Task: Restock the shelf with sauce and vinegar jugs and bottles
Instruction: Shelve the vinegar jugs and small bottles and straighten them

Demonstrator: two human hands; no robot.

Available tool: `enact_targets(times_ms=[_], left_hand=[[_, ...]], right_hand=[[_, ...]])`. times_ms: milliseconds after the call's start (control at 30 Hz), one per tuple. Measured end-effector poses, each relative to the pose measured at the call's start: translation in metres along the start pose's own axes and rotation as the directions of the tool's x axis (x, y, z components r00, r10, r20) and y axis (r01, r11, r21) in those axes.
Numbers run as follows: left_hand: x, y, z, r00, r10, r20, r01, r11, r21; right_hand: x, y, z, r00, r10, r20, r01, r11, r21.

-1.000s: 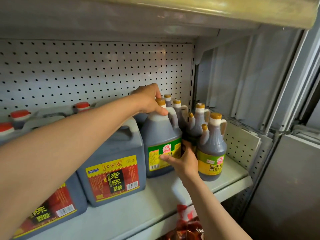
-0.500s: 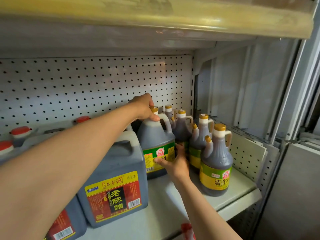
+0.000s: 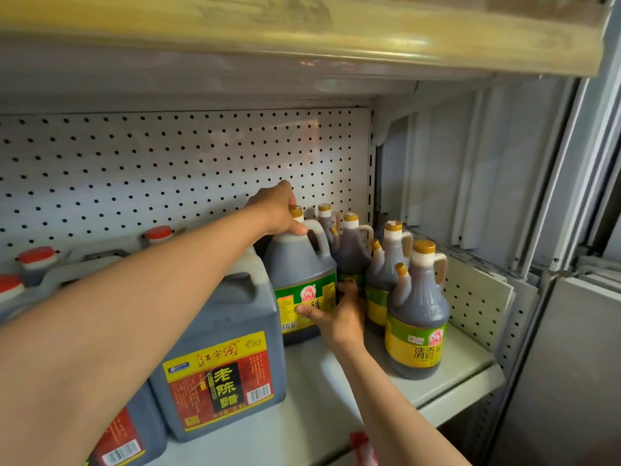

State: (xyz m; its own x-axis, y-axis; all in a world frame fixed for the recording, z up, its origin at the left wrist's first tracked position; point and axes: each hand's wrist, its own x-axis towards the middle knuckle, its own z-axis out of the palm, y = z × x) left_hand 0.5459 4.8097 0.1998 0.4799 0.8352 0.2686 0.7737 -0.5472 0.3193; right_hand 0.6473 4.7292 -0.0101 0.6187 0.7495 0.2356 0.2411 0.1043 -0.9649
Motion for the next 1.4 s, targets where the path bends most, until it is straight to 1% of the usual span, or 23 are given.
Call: enact_targets(times_ms=[133, 200, 267, 300, 367, 433, 467, 500, 533, 600, 633, 667, 733, 800, 900, 1000, 1167, 1267, 1400], left_hand=[[-0.010, 0.003, 0.006, 0.998, -0.031, -0.061, 0.029, 0.999, -0.032], [-0.015, 0.005, 0.010, 0.993, -0.055, -0.102, 0.047, 0.996, -0.074], [-0.019, 0.010, 0.012, 0.981, -0.022, -0.194, -0.004, 0.992, -0.129], [-0.022, 0.015, 0.013, 0.968, 0.023, -0.251, -0.062, 0.987, -0.146], [-0.028, 0.027, 0.019, 0.938, 0.095, -0.334, -0.158, 0.974, -0.165], [-0.036, 0.042, 0.029, 0.925, 0.117, -0.361, -0.188, 0.967, -0.170], [-0.039, 0.049, 0.036, 0.925, 0.124, -0.360, -0.195, 0.966, -0.169], [-0.042, 0.056, 0.044, 0.928, 0.136, -0.347, -0.204, 0.965, -0.167], [-0.043, 0.062, 0.050, 0.935, 0.150, -0.321, -0.212, 0.963, -0.168], [-0.041, 0.071, 0.059, 0.953, 0.163, -0.254, -0.216, 0.956, -0.197], [-0.038, 0.074, 0.062, 0.961, 0.161, -0.223, -0.211, 0.952, -0.223], [-0.036, 0.075, 0.065, 0.968, 0.153, -0.200, -0.201, 0.949, -0.243], [-0.029, 0.076, 0.068, 0.978, 0.116, -0.173, -0.160, 0.950, -0.268], [-0.022, 0.076, 0.072, 0.983, 0.078, -0.163, -0.124, 0.950, -0.288], [-0.011, 0.076, 0.078, 0.989, 0.058, -0.139, -0.099, 0.945, -0.311], [0.001, 0.076, 0.081, 0.994, 0.040, -0.098, -0.069, 0.948, -0.310], [0.018, 0.078, 0.082, 1.000, 0.011, -0.029, -0.018, 0.971, -0.239], [0.024, 0.082, 0.079, 0.999, 0.009, -0.039, -0.017, 0.979, -0.204], [0.027, 0.086, 0.072, 0.998, 0.040, -0.047, -0.044, 0.995, -0.086]], right_hand=[[-0.018, -0.017, -0.008, 0.999, -0.026, 0.036, 0.031, 0.987, -0.158], [-0.037, -0.028, -0.020, 0.994, -0.113, 0.015, 0.114, 0.976, -0.186], [-0.061, -0.038, -0.037, 0.970, -0.240, -0.026, 0.234, 0.960, -0.153], [-0.072, -0.042, -0.048, 0.953, -0.295, -0.068, 0.287, 0.952, -0.106], [-0.089, -0.048, -0.071, 0.900, -0.380, -0.214, 0.377, 0.924, -0.056], [-0.098, -0.049, -0.096, 0.829, -0.412, -0.378, 0.420, 0.905, -0.066], [-0.100, -0.048, -0.107, 0.801, -0.405, -0.441, 0.407, 0.909, -0.095], [-0.100, -0.045, -0.117, 0.790, -0.380, -0.480, 0.361, 0.922, -0.136], [-0.097, -0.041, -0.126, 0.800, -0.345, -0.492, 0.293, 0.939, -0.182], [-0.089, -0.030, -0.140, 0.867, -0.250, -0.432, 0.159, 0.959, -0.235], [-0.085, -0.024, -0.145, 0.909, -0.192, -0.370, 0.117, 0.969, -0.216], [-0.082, -0.019, -0.149, 0.943, -0.143, -0.301, 0.094, 0.980, -0.173], [-0.077, -0.006, -0.154, 0.976, -0.105, -0.189, 0.091, 0.993, -0.081], [-0.073, 0.007, -0.158, 0.984, -0.114, -0.137, 0.112, 0.993, -0.019], [-0.068, 0.017, -0.161, 0.982, -0.143, -0.123, 0.150, 0.987, 0.050], [-0.064, 0.029, -0.159, 0.985, -0.141, -0.102, 0.152, 0.982, 0.115], [-0.059, 0.041, -0.158, 0.985, -0.138, -0.104, 0.154, 0.975, 0.162], [-0.054, 0.044, -0.161, 0.989, -0.126, -0.079, 0.138, 0.976, 0.171], [-0.052, 0.048, -0.163, 0.990, -0.127, -0.061, 0.137, 0.970, 0.201]])
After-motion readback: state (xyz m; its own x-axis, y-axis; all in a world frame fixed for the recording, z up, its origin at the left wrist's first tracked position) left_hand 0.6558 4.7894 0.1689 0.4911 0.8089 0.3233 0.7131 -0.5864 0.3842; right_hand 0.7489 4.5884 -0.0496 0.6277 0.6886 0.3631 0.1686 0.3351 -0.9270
